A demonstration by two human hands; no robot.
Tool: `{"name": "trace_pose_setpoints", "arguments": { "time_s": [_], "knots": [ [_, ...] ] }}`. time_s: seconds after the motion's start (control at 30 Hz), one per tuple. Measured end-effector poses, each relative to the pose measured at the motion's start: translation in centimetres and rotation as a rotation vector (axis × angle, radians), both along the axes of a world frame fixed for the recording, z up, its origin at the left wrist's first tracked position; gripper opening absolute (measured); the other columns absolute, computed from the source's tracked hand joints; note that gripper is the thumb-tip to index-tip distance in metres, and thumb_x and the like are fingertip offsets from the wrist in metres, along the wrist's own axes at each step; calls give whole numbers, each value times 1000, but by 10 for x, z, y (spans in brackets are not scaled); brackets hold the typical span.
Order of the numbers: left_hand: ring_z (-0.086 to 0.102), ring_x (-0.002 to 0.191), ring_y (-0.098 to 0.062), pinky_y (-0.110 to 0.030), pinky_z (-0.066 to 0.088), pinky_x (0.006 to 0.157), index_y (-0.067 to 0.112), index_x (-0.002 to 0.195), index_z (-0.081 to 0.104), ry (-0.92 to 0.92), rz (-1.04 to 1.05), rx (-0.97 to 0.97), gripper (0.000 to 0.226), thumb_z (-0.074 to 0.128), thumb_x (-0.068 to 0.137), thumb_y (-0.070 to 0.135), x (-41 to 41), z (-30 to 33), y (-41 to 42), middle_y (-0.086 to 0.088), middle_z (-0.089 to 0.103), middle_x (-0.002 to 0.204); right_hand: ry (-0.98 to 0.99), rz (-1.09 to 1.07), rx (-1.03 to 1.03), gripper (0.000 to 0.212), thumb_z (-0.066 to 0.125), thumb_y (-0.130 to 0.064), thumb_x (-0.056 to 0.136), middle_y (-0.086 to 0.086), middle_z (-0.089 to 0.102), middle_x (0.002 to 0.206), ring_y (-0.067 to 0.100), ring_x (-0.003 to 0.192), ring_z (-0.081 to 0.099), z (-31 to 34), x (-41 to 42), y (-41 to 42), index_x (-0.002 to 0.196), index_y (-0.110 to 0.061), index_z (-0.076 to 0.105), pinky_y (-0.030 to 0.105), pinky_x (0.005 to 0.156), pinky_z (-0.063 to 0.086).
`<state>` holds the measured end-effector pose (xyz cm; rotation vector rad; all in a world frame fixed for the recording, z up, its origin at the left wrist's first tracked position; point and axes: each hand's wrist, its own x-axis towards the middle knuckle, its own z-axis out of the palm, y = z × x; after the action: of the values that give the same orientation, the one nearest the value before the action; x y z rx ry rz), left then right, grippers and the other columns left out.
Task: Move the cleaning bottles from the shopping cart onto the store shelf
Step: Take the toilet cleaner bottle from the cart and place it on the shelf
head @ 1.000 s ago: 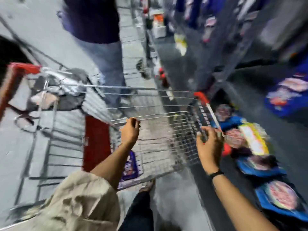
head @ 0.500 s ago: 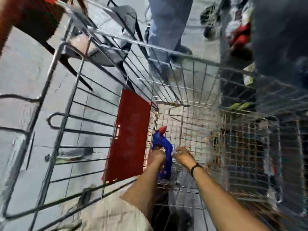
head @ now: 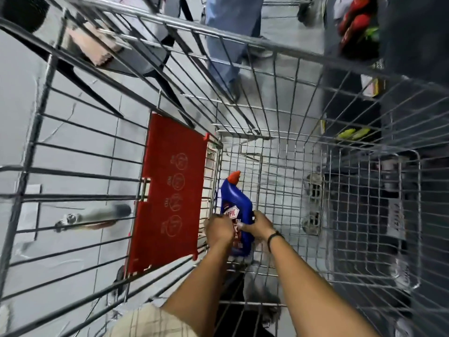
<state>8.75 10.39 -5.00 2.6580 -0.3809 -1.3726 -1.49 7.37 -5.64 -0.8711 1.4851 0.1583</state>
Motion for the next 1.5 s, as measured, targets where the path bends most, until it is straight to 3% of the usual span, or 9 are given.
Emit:
{"name": "trace_pose_setpoints", "arguments": {
  "time_s": [0.17,0.3,0.43,0.7,0.87,1.07,1.2,1.33,1.5],
  "knots": [
    [61,98,-33,-46,53,91,-2,117,48,390,190,-135,36,45,93,25,-18,19,-10,-24,62,113,-47,-165,42,34,67,-7,82,26,59,125,33,104,61,25,-42,-5,112,-3,55,52,94,49],
    [54,67,-13,-22,46,58,13,90,58,617,-31,-168,13,56,89,26,-34,66,-17,-5,61,79,-125,-312,46,37,64,-5,84,22,63,113,10,62,67,75,-86,-7,118,-4,51,31,55,56],
    [53,70,-10,-26,42,65,20,83,54,725,-275,-276,11,58,87,29,-56,138,-20,1,58,75,-182,-374,-20,29,65,-15,85,2,64,91,13,75,65,162,-130,6,110,-15,51,34,67,55],
    [56,63,-5,-27,46,61,21,78,50,775,-595,-608,13,54,89,15,-118,280,9,2,56,76,-208,-556,-450,30,61,-5,86,23,60,121,-6,49,60,312,-191,88,115,-3,53,12,52,53],
    [60,65,-6,-23,51,58,21,87,53,911,-915,-838,12,52,89,10,-189,352,38,0,61,76,-114,-713,-772,24,64,0,83,3,62,94,14,79,59,388,-244,162,107,-3,57,10,58,53],
    [62,90,-23,-33,55,77,-5,110,47,990,-1326,-1058,28,58,85,1,-303,383,66,-18,62,105,328,-940,-1029,50,72,-1,75,25,62,121,27,106,61,422,-313,235,120,5,50,35,91,48],
    [59,73,14,-13,51,73,-9,107,45,1024,-1486,-1182,31,61,80,-6,-379,386,80,-13,58,98,606,-1081,-1129,51,76,-13,73,18,67,116,28,109,62,424,-348,270,118,-2,54,42,95,49],
    [58,92,-14,-42,49,88,-10,106,44,1066,-1558,-1136,33,63,80,-3,-425,384,90,-29,61,108,684,-1220,-1163,52,76,-12,74,17,66,117,29,109,62,415,-368,283,120,-3,52,45,96,49],
    [58,88,-14,-5,48,71,7,101,47,1096,-1627,-1106,27,65,80,6,-446,366,101,-12,62,101,666,-1313,-1193,59,73,-9,76,13,62,124,25,114,59,397,-377,293,129,-8,47,39,100,49]
  ]
}}
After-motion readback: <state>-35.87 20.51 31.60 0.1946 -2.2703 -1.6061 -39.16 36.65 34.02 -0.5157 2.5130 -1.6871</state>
